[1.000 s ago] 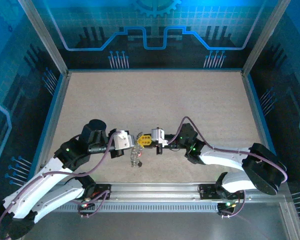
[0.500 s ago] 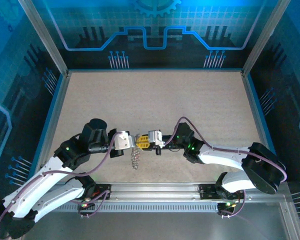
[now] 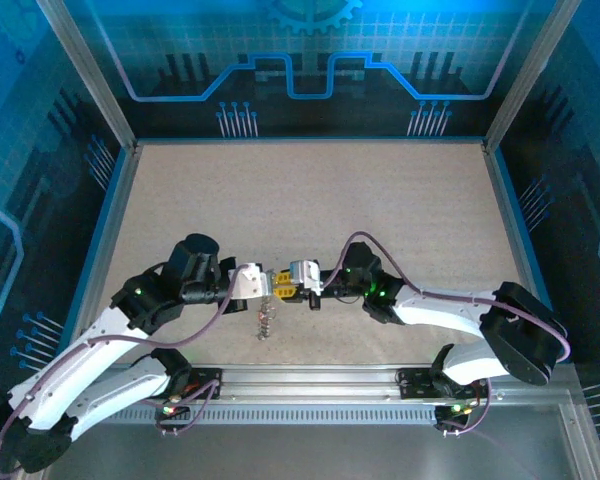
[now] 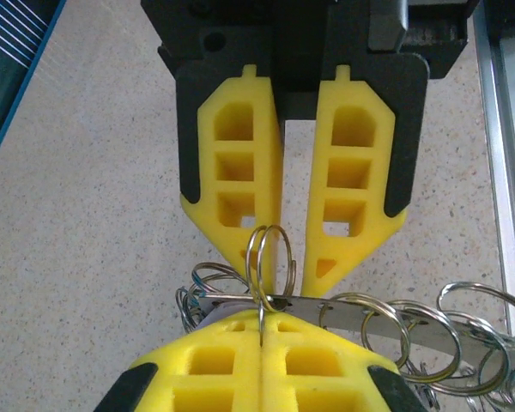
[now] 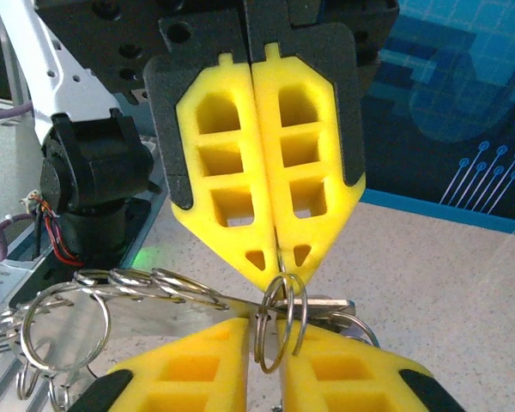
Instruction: Put the keys on the keyring
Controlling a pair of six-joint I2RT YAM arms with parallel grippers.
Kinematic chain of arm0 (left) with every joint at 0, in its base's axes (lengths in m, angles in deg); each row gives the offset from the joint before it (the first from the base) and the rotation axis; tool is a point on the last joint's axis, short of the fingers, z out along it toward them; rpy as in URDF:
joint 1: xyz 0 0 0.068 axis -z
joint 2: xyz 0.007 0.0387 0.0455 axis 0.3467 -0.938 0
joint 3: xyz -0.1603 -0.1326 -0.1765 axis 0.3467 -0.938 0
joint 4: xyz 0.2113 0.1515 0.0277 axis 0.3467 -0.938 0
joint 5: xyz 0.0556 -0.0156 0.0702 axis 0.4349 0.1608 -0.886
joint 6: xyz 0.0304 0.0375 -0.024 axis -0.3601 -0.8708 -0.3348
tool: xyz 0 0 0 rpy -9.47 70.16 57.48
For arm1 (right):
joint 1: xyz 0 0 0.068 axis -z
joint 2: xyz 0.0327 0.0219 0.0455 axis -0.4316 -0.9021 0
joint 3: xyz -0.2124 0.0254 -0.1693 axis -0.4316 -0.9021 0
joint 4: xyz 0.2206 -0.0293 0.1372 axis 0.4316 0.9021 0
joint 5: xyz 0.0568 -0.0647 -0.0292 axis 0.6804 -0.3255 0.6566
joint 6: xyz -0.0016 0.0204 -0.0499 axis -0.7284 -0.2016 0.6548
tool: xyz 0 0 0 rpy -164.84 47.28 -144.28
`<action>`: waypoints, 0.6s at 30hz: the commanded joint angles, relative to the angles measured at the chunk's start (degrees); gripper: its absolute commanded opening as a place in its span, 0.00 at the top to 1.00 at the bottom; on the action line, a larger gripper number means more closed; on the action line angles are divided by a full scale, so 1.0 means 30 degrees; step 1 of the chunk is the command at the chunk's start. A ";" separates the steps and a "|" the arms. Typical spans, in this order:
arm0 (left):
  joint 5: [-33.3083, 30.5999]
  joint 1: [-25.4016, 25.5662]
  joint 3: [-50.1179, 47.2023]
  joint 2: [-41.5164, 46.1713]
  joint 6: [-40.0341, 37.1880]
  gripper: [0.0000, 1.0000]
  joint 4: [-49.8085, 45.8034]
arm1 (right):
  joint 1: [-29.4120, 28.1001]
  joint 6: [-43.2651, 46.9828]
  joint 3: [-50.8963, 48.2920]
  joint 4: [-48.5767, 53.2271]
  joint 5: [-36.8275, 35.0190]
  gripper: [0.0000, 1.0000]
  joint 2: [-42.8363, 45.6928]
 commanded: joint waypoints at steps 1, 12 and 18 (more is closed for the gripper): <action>0.0591 0.0617 0.0890 -0.0357 -0.1193 1.00 0.0480 | -0.0336 0.0125 0.1178 0.0802 0.0366 0.80 -0.0262; -0.0326 0.0977 0.0788 -0.0480 -0.1461 1.00 0.0527 | 0.0057 -0.1074 0.2014 0.0986 0.1258 0.90 -0.1285; -0.0522 0.0979 0.0254 0.0402 -0.0029 1.00 0.1052 | 0.0307 -0.2568 0.0849 -0.2945 0.1360 1.00 -0.1106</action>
